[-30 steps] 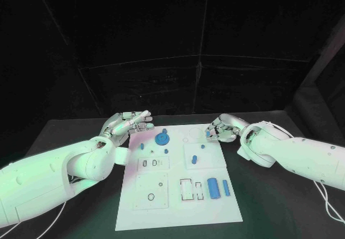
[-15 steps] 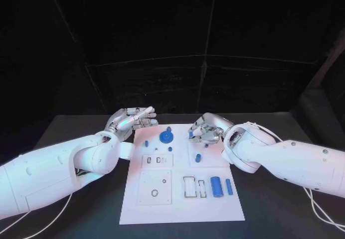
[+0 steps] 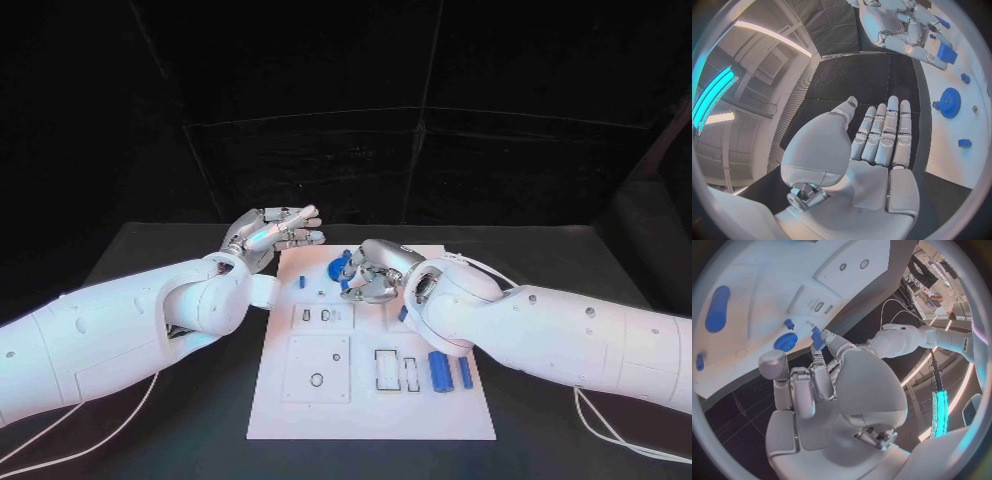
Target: Assemble the parts on the task board
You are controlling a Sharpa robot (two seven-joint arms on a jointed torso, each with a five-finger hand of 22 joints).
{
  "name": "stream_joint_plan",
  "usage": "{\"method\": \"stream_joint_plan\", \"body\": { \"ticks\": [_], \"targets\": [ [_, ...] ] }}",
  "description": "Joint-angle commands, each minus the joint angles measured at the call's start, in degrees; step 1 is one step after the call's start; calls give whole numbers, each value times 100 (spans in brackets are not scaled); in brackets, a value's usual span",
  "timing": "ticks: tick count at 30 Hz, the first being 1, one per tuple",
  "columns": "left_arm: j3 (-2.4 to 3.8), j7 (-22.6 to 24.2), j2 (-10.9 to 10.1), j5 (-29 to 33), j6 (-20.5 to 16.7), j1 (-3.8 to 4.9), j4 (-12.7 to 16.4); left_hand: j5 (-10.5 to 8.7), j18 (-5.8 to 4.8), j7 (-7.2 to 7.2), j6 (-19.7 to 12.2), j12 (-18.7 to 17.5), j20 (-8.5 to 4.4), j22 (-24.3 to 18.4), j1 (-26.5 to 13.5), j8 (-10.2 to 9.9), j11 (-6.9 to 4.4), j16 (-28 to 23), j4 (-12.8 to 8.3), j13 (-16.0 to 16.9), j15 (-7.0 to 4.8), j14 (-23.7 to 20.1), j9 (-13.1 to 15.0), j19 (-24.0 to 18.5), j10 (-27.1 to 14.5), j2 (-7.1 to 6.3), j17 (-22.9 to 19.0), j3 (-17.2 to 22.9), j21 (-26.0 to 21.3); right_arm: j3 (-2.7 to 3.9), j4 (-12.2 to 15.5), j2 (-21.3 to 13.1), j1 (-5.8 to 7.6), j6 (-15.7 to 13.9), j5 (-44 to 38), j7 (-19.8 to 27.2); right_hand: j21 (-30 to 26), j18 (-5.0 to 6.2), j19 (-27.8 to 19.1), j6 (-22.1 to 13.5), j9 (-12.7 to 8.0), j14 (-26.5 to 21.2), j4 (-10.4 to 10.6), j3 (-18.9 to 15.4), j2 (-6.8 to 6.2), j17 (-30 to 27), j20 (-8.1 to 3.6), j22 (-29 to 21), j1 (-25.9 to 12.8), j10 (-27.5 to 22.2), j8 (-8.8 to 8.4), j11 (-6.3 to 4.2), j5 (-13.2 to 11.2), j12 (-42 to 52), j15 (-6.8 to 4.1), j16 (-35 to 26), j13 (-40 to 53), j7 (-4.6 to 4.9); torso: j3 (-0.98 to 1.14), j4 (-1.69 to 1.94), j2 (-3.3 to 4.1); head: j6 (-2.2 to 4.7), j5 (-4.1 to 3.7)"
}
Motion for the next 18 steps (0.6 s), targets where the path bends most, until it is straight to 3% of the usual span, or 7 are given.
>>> {"method": "stream_joint_plan", "body": {
  "ticks": [1,9,18],
  "targets": [
    [5,62,9,20,67,10,-7,-31,86,-1,41,-25,-10,-10,-10,-29,3,-22,-39,1,-4,36,2,43,33,58,5,-9,-38,-19,-78,93,-29,244,-365,-131,-20,-32,-17,60,11,596,12,27,11,1510,32,-18,-52,-8,9,18,6,-46,20,33,88,-45,-1,-5,-3,-16,33],
    [5,65,31,22,69,10,-20,-31,86,-1,41,-25,-10,-10,-10,-29,3,-22,-39,1,-4,36,2,43,33,58,5,-9,-38,-43,-262,324,-180,343,-609,-127,-28,-30,-24,56,10,596,18,46,-5,1510,37,-33,-78,-8,6,22,3,-45,27,33,92,-42,15,-11,5,-36,56],
    [5,67,42,22,77,10,-28,-32,86,-4,47,-24,-11,-13,-7,-27,1,-26,-48,1,-5,40,2,47,40,62,7,-5,-42,-47,-366,426,-246,443,-674,-158,-32,-29,-26,48,9,596,18,64,-20,1510,41,-40,-92,-12,1,26,7,-47,31,33,91,-38,10,-12,1,-73,68]
  ]
}}
